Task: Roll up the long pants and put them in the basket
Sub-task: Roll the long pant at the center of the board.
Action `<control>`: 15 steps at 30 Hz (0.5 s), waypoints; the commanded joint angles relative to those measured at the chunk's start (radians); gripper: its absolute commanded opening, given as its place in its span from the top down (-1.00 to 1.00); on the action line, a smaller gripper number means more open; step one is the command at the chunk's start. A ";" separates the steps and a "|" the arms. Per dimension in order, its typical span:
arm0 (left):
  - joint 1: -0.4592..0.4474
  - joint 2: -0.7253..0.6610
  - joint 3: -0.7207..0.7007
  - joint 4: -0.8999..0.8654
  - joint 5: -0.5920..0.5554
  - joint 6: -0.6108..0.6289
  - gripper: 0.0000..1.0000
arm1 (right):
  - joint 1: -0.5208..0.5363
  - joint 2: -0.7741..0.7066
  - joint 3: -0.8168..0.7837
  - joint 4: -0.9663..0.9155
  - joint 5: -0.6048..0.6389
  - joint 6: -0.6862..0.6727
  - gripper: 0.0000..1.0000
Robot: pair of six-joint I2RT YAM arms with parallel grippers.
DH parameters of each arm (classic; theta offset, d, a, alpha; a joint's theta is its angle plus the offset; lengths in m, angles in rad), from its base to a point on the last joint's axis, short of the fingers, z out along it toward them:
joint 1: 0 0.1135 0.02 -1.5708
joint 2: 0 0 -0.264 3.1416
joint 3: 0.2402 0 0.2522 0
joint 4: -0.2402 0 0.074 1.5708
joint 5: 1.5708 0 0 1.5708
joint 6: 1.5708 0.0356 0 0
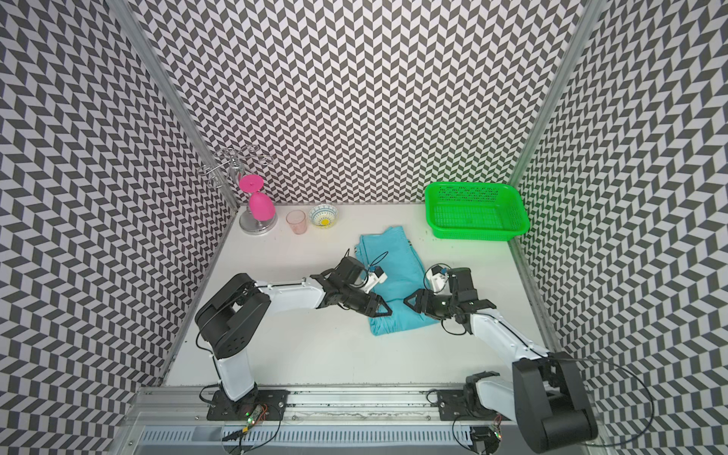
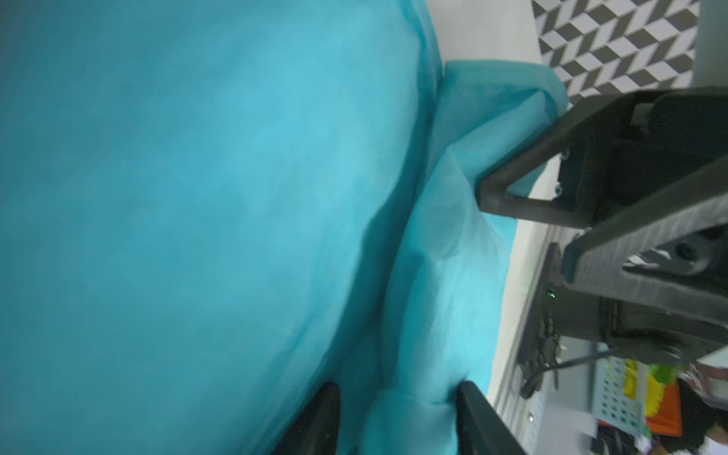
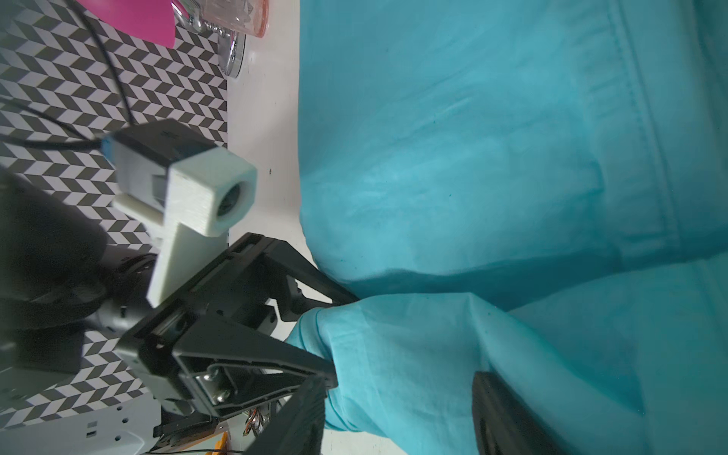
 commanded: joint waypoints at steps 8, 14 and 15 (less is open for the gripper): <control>-0.238 -0.280 -0.090 0.147 -0.581 0.390 -0.07 | 0.001 0.105 0.055 0.069 0.025 -0.037 -0.26; -0.336 -0.300 -0.220 0.339 -0.568 0.533 -0.12 | -0.007 0.181 0.088 0.066 0.015 -0.069 -0.26; -0.338 -0.288 -0.231 0.353 -0.563 0.540 -0.13 | -0.010 0.192 0.093 0.067 0.011 -0.075 -0.25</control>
